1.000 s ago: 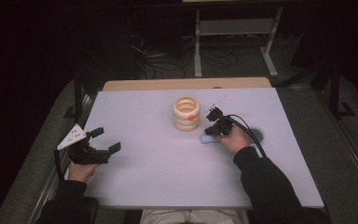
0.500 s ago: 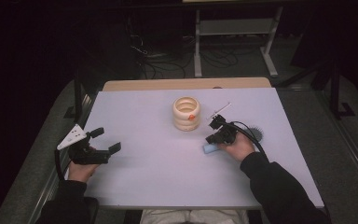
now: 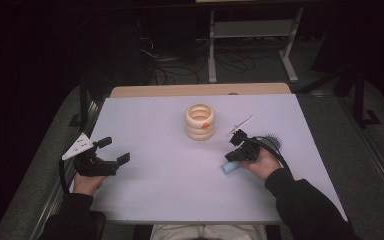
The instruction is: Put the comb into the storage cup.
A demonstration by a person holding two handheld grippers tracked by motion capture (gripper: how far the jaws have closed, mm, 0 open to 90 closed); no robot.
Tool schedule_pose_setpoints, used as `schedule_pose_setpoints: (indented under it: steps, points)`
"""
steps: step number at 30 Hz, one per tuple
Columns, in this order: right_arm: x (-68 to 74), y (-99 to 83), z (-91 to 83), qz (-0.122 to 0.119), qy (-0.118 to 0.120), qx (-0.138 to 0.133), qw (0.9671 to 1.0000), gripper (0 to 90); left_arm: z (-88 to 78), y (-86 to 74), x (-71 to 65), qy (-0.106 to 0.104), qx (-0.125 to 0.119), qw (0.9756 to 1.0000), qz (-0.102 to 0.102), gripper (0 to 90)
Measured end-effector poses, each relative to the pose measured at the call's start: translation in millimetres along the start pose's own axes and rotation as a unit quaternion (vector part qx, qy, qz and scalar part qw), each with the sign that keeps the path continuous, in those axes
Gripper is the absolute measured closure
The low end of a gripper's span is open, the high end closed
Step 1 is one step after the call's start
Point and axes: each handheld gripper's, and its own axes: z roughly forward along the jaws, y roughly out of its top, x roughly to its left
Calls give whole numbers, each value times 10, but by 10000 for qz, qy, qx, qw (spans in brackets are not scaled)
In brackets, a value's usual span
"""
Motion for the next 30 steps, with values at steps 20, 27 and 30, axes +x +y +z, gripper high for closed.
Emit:
schedule_pose_setpoints:
  steps: [20, 27, 30]
  points:
    - [113, -175, -133, -293, 32, 204, 9994, 890, 13, -5, 1, -32, 38, 10000, -15, 0]
    - [120, -286, -226, -335, 20, 225, 9992, 890, 15, -6, 5, -29, 57, 10000, -10, 0]
    - [103, -344, -250, -300, 47, 212, 9993, 890, 19, -8, 7, -39, 75, 10000, -18, 0]
